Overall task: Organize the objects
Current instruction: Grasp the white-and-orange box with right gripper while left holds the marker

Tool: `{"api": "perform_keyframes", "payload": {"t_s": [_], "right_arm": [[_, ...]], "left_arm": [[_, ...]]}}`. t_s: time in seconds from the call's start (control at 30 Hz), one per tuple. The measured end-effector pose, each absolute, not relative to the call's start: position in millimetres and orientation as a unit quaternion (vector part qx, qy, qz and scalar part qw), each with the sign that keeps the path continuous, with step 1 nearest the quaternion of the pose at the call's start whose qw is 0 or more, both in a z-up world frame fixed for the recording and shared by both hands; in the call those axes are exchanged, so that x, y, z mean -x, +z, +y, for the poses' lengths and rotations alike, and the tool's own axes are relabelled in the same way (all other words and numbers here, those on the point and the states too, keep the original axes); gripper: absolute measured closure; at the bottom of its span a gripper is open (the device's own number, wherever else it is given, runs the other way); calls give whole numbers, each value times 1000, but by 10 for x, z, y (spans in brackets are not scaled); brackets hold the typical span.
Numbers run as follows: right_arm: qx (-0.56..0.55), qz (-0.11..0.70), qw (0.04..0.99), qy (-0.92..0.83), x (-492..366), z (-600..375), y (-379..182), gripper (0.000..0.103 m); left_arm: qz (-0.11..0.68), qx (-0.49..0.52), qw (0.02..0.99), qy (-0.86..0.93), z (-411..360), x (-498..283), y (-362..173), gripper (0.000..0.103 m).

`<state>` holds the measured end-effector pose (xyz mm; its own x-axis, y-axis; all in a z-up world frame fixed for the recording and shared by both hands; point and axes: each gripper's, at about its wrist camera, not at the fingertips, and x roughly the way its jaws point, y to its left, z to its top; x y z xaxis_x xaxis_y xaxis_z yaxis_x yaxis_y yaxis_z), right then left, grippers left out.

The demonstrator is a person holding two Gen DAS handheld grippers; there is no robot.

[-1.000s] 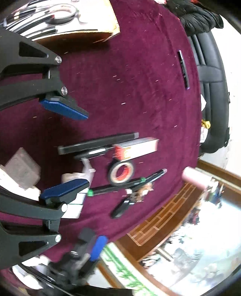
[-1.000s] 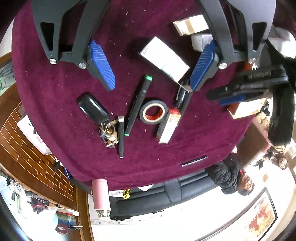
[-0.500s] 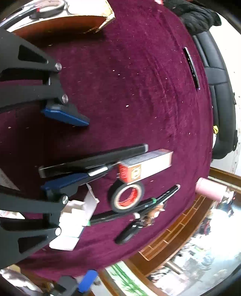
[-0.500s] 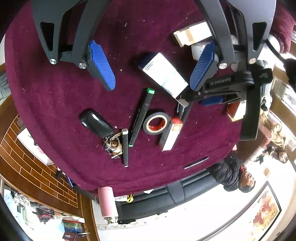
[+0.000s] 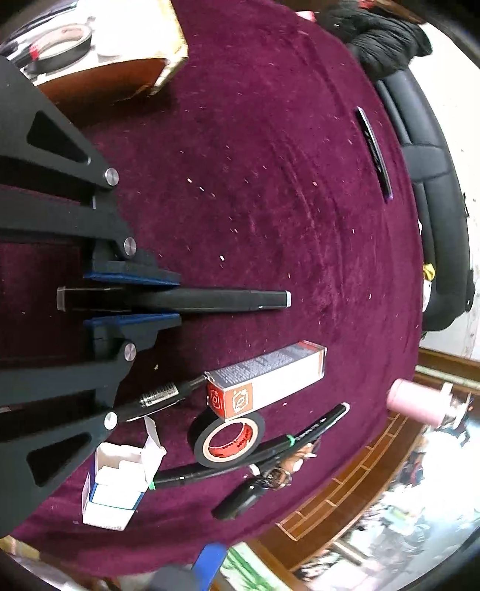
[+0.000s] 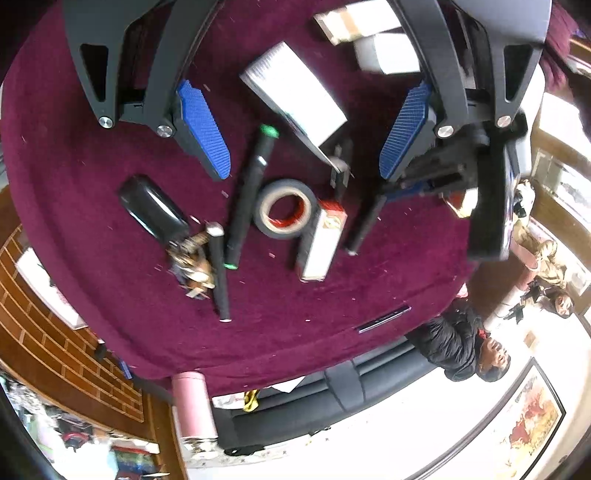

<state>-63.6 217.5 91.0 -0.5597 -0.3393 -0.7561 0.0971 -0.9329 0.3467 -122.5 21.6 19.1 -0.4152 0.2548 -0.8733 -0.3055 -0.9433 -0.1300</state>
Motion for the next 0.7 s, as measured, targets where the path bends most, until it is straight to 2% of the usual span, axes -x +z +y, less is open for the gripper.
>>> {"api": "perform_keyframes", "payload": {"t_s": [0.3, 0.53, 0.6, 0.67, 0.7], "right_arm": [[-505, -126, 105, -847, 1410, 1811, 738, 19], [-540, -74, 61, -836, 1661, 1545, 456, 21], [-542, -47, 44, -838, 1683, 1469, 420, 24], [-547, -35, 40, -835, 1695, 1419, 387, 47], [-550, -33, 37, -834, 1692, 1404, 368, 53]], "left_arm": [[-41, 496, 175, 849, -141, 930, 423, 92], [-66, 493, 178, 849, -341, 774, 466, 92], [-68, 493, 177, 849, -367, 745, 455, 92], [-70, 494, 177, 848, -393, 718, 442, 92], [-72, 495, 177, 848, -405, 711, 436, 92]]}}
